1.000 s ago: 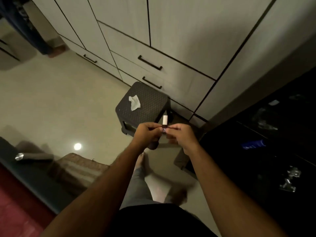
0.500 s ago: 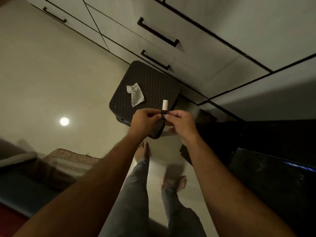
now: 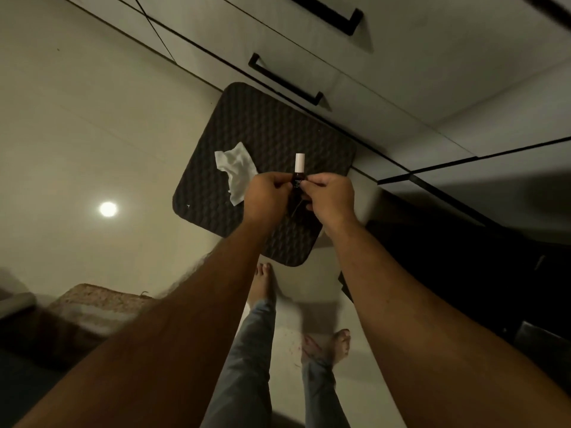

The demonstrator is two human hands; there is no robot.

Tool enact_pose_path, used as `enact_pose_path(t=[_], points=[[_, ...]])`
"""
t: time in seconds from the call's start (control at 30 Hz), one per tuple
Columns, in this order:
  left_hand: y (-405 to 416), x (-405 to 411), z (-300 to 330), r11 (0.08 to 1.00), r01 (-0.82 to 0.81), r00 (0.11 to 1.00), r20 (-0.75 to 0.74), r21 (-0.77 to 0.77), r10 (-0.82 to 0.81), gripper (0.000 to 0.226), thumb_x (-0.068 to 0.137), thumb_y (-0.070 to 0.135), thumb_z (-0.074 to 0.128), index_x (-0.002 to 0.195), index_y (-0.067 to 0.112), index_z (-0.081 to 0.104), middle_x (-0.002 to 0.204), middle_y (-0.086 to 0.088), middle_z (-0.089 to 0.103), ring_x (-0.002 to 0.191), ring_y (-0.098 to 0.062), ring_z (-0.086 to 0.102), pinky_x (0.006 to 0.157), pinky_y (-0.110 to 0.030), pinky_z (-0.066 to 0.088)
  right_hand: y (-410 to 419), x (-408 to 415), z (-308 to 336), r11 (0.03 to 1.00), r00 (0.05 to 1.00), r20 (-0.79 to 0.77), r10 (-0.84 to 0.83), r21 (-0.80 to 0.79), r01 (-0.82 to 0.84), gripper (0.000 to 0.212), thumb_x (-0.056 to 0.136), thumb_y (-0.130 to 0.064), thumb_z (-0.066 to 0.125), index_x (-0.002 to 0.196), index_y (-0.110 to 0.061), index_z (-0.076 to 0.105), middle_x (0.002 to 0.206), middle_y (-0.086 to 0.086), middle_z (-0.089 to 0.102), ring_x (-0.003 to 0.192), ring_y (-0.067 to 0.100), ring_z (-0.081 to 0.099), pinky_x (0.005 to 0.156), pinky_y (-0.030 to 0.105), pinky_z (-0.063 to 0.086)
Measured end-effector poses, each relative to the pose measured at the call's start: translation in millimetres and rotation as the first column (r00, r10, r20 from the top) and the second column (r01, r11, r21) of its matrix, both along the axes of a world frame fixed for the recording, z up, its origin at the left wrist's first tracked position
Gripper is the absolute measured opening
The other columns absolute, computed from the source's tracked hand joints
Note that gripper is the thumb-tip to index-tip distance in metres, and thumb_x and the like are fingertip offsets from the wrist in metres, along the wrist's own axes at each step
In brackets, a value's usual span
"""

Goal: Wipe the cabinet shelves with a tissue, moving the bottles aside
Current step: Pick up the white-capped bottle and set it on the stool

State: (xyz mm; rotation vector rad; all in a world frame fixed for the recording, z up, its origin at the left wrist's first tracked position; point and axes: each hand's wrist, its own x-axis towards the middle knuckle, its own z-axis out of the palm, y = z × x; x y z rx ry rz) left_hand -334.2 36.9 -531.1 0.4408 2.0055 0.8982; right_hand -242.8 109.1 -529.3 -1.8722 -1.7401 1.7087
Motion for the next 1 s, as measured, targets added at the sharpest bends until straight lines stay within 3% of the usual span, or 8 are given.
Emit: enact_pose_path(t=[0.1,0.3,0.4,0.57,0.67,0.73,0.87,1.0], points=[[6.3,-6.3,-12.5,1.000,0.019,1.000,0.001,-0.022,-0.019,0.026,0.096,0.007,0.052,0.113,0.014,0.070,0.090,-0.001,0.069,0.066,-0.005,0.058,0.065,-0.021,0.050,5.4,-5.9,-15.8,0.999,0.999,0.031,0.022,0.023,-0.022,0.018,0.093,-0.013,0.063,0.108,-0.010,0.072,0.094,0.001,0.072,0.087,0.014,0.069,0.082,0.035,0.059],[15.7,-11.4,-21.7,0.999,0.015,0.999,0.033,-0.041,-0.014,0.028,0.096,0.007,0.051,0.117,0.012,0.068,0.100,-0.005,0.069,0.086,-0.015,0.064,0.085,-0.034,0.055,14.3,-10.6,-30.2,0.994,0.994,0.095,0.051,0.095,-0.060,0.019,0.091,-0.014,0.065,0.108,-0.010,0.073,0.097,0.005,0.074,0.086,0.014,0.069,0.079,0.035,0.059],[17.5,-12.8,-19.8,0.998,0.038,0.998,0.044,-0.051,-0.035,0.028,0.097,0.007,0.051,0.117,0.013,0.068,0.098,-0.001,0.068,0.091,-0.017,0.065,0.087,-0.039,0.055,17.2,-12.2,-31.4,0.987,0.989,0.127,0.076,0.132,-0.093,0.020,0.091,-0.014,0.066,0.109,-0.009,0.073,0.096,0.006,0.074,0.085,0.015,0.070,0.079,0.037,0.060],[2.7,-22.3,-3.9,1.000,-0.026,0.995,-0.094,-0.013,0.025,0.022,0.097,0.017,0.054,0.115,0.017,0.067,0.101,0.002,0.068,0.087,-0.009,0.064,0.081,-0.028,0.055,20.2,-8.4,-22.7,0.971,0.977,0.179,0.119,0.186,-0.152,0.020,0.091,-0.014,0.065,0.109,-0.010,0.073,0.100,0.004,0.073,0.089,0.013,0.068,0.080,0.029,0.058],[-16.5,-44.3,6.0,0.976,-0.219,0.926,-0.311,0.020,0.214,0.019,0.093,0.024,0.060,0.109,0.020,0.069,0.097,0.013,0.063,0.085,0.000,0.059,0.077,-0.010,0.045,18.5,-9.2,-11.7,0.949,0.980,0.154,0.129,0.266,-0.167,0.016,0.091,-0.012,0.064,0.103,-0.010,0.073,0.093,0.001,0.072,0.083,0.011,0.067,0.075,0.023,0.055],[-31.3,-62.3,6.9,0.934,-0.356,0.856,-0.399,0.003,0.328,0.020,0.089,0.026,0.063,0.108,0.021,0.069,0.088,0.013,0.061,0.076,0.000,0.055,0.072,-0.013,0.044,13.5,-13.6,-6.3,0.940,0.981,0.127,0.147,0.291,-0.178,0.014,0.091,-0.013,0.064,0.100,-0.011,0.074,0.090,0.000,0.072,0.080,0.011,0.067,0.072,0.023,0.055],[-47.1,-76.3,-4.5,0.906,-0.379,0.885,-0.360,-0.186,0.296,0.033,0.086,0.037,0.067,0.113,0.018,0.064,0.089,0.008,0.062,0.078,-0.006,0.056,0.071,-0.024,0.041,-0.2,-24.4,-3.1,0.945,0.985,0.078,0.152,0.281,-0.168,0.014,0.091,-0.014,0.066,0.102,-0.009,0.073,0.092,0.003,0.073,0.083,0.012,0.068,0.075,0.024,0.057],[-41.7,-73.1,-10.2,0.939,-0.247,0.951,-0.248,-0.241,0.187,0.024,0.087,0.041,0.067,0.084,0.018,0.071,0.070,0.005,0.066,0.060,-0.004,0.058,0.055,-0.024,0.045,-11.8,-28.8,0.1,0.944,0.983,0.048,0.174,0.274,-0.181,0.015,0.091,-0.016,0.066,0.103,-0.011,0.073,0.096,0.002,0.072,0.087,0.013,0.068,0.084,0.032,0.057]])
